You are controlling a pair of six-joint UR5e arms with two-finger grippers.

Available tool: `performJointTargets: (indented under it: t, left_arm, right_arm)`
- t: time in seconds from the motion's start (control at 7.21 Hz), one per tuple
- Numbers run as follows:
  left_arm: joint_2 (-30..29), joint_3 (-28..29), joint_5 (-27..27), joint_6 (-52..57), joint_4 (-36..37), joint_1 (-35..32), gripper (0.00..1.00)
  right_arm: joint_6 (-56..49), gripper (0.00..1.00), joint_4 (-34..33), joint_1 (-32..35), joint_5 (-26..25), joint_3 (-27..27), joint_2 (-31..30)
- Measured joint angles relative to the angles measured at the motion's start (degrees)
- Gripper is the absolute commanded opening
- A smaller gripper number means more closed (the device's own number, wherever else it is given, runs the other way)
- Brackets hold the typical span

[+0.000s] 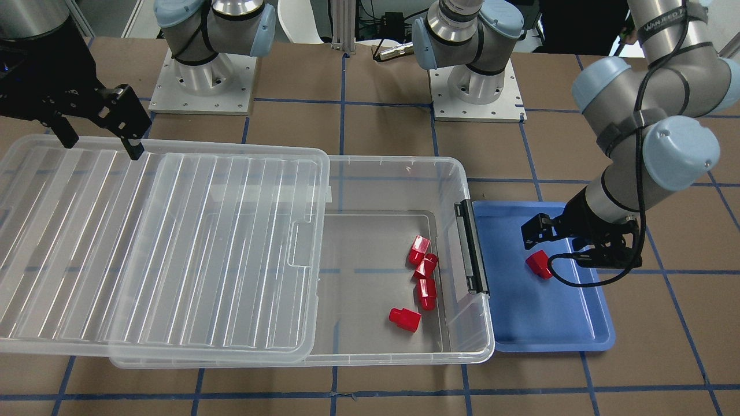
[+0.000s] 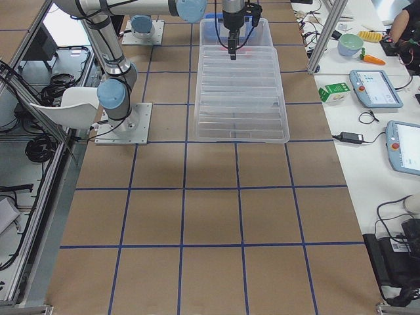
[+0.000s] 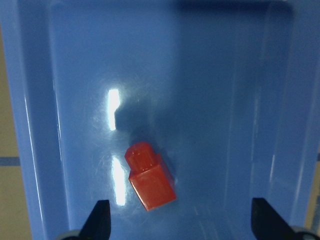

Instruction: Place red block in blue tray from box

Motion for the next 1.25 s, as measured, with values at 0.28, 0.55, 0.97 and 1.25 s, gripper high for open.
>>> performJointTargets:
  t: [0.28,0.55,0.97,1.25]
  left_arm:
    - [4.11,7.98,0.22,-7.75,-9.12,-6.38,1.0]
    - [6.61,11.29,0.73,-12.77,-13.18,-9.91,1.0]
    - [8.2,11.98,1.7,-13.9,-13.99,-12.37,1.0]
    - [9.65,11.45,1.49,-13.65,-14.63,-11.9,1.0]
  right_arm:
    - [-5.32,1.0,0.81,-5.49,-0.76,-4.29,3.18]
    - [-19.56,1.0,0.76,-14.08,-1.07,-5.91,5.28]
    - [-36.88,1.0,-2.82,-28.37,-1.02,-6.01,12.91]
    - [-40.48,1.0,-7.37,-32.33,-0.68,-5.83,19.55]
